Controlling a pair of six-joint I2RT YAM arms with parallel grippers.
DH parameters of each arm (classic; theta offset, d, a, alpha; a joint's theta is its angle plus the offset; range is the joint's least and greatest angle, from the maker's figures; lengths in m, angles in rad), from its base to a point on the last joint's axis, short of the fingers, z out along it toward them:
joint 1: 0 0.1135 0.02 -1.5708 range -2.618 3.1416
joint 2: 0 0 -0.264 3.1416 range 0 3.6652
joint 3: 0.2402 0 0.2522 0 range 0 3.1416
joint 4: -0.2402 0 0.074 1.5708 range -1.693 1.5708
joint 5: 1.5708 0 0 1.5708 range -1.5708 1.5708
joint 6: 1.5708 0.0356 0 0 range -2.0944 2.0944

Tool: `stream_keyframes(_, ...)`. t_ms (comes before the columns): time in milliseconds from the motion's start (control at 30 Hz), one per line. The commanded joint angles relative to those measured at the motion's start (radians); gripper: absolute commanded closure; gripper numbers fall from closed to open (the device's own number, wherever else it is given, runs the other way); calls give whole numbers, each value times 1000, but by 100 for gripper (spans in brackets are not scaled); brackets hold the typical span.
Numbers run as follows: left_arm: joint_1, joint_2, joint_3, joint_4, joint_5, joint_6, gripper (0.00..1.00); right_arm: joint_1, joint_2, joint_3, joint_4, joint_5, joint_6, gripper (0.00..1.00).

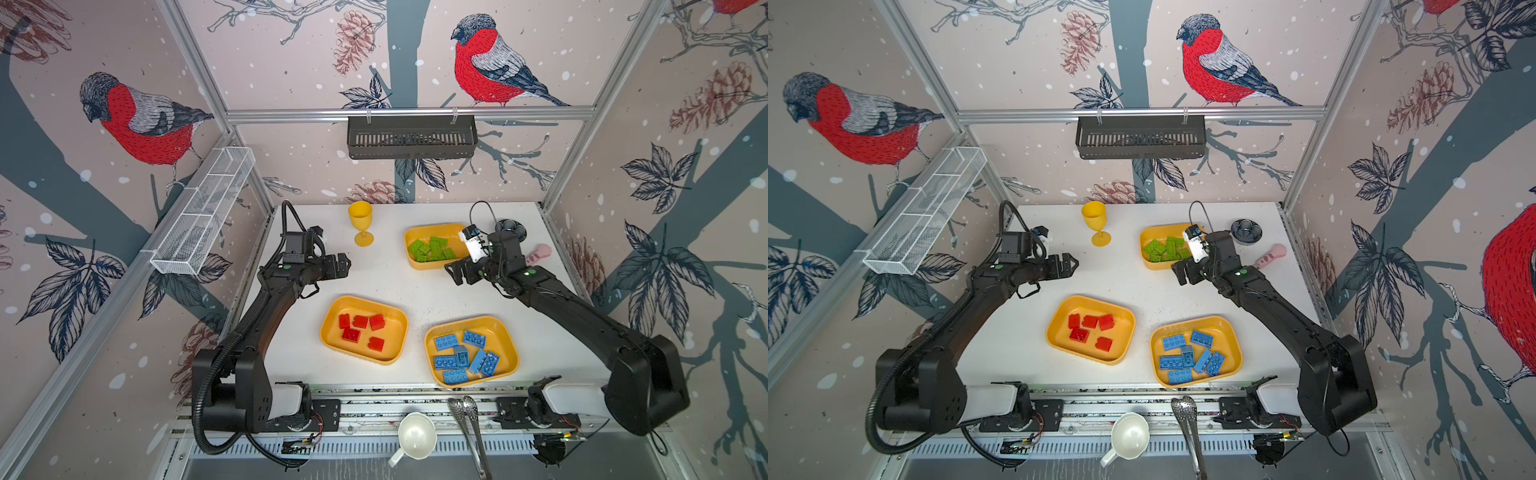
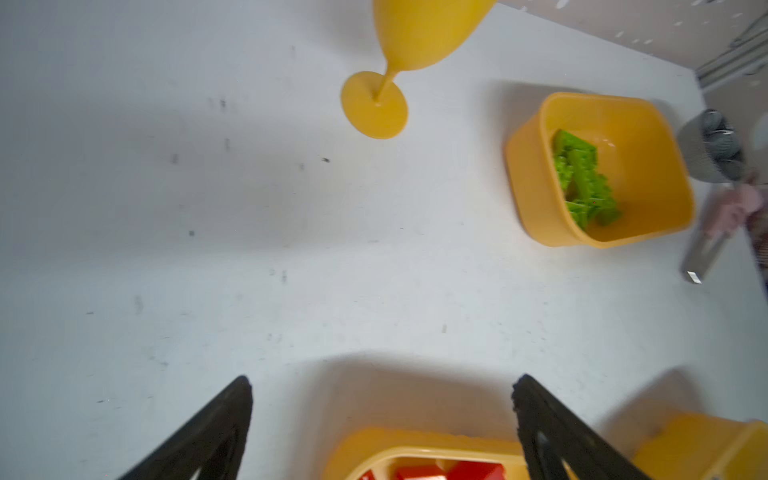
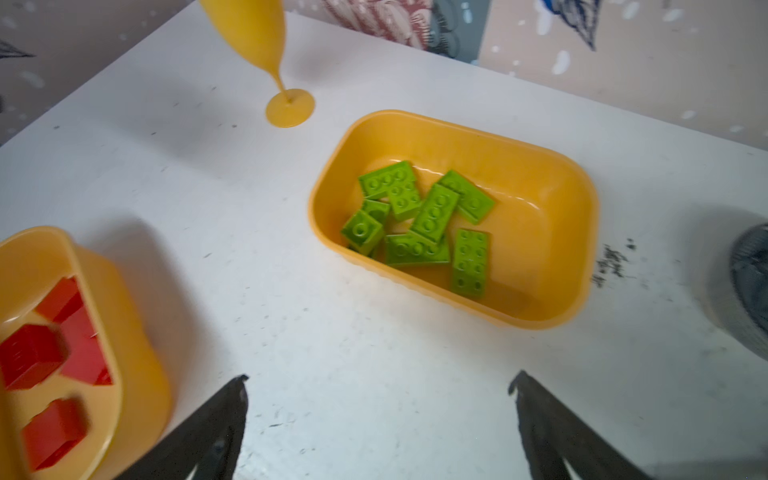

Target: Sort the legos into containers by color

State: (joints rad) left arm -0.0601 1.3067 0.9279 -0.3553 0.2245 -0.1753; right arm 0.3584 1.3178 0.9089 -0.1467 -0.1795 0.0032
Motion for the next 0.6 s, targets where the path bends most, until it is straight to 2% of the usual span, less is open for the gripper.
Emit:
stream_keyframes(0,24,-36,-89,220,-235,75,3,-97,-11,-46,172,68,14,1)
stream_keyframes(200,88,-6,-304,618,-280,90,3,-254,-4,-257,517,158,52,1)
stream_keyframes(433,88,97,-488,1058,-336,145,3,-341,68,-441,936,211,79,1)
stream_keyframes(500,90,129,-540,1211,-341,171,3,-363,89,-424,949,219,91,0)
stream_keyframes(567,97,146,-526,1208,-322,176,3,-370,101,-437,1018,232,66,1)
